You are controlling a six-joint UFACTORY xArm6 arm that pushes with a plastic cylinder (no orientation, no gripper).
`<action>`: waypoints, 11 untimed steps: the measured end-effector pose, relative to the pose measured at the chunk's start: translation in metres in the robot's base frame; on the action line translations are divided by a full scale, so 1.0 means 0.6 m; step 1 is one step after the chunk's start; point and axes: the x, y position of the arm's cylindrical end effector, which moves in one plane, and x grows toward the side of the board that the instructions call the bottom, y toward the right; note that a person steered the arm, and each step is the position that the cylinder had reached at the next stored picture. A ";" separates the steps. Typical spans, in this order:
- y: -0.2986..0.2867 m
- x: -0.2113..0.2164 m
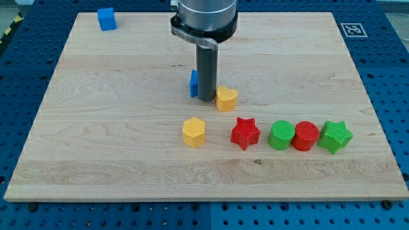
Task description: Put the blue triangle to the top center of the board
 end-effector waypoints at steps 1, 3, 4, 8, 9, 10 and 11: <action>-0.005 -0.016; -0.073 -0.015; -0.076 -0.023; 0.013 -0.112; 0.009 -0.124; -0.018 -0.122; -0.029 -0.122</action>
